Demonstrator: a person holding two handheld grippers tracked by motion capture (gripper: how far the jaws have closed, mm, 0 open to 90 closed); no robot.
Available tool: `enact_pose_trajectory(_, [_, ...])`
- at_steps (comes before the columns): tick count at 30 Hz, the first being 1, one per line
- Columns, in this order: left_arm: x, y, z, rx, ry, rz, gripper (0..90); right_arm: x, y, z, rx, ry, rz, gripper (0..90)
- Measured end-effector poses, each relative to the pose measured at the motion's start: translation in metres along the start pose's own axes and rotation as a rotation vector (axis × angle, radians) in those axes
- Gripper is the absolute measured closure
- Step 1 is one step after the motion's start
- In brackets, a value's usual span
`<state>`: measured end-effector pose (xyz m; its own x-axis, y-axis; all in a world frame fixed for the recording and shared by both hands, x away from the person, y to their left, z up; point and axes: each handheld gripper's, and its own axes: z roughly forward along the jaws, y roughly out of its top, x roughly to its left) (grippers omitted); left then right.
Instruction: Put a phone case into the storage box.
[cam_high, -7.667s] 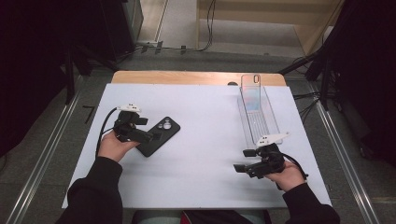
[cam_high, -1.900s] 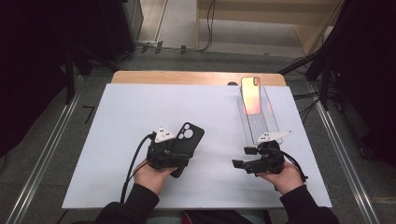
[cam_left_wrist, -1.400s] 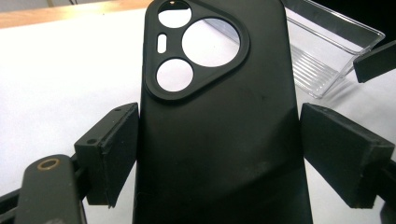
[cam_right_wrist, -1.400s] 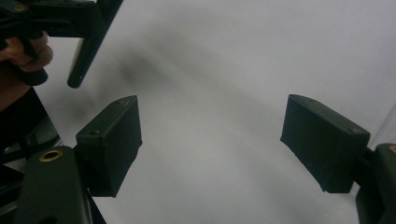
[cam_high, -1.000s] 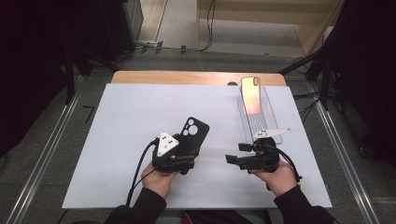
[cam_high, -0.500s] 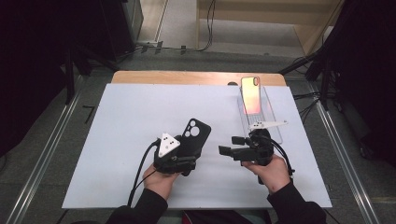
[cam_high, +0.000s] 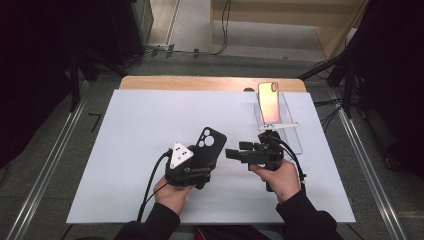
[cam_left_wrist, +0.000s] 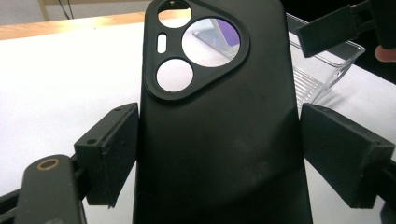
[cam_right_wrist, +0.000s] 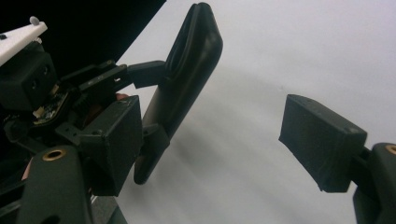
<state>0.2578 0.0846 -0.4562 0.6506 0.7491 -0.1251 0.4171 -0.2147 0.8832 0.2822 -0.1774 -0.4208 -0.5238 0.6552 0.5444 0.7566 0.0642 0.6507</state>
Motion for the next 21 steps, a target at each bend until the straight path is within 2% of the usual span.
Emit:
enact_pose_trajectory(10, [-0.002,0.001,-0.002,-0.017,0.003,0.002,15.0,0.004,0.010,0.012,-0.006,0.005,-0.011,21.3])
enact_pose_trajectory(15, [-0.003,0.001,-0.003,-0.022,0.007,0.009,15.0,0.006,0.014,0.018,-0.008,0.013,-0.002,22.0])
enact_pose_trajectory(21, [-0.006,-0.001,-0.003,-0.034,0.001,0.019,14.9,0.006,0.018,0.026,-0.017,0.038,0.005,27.3])
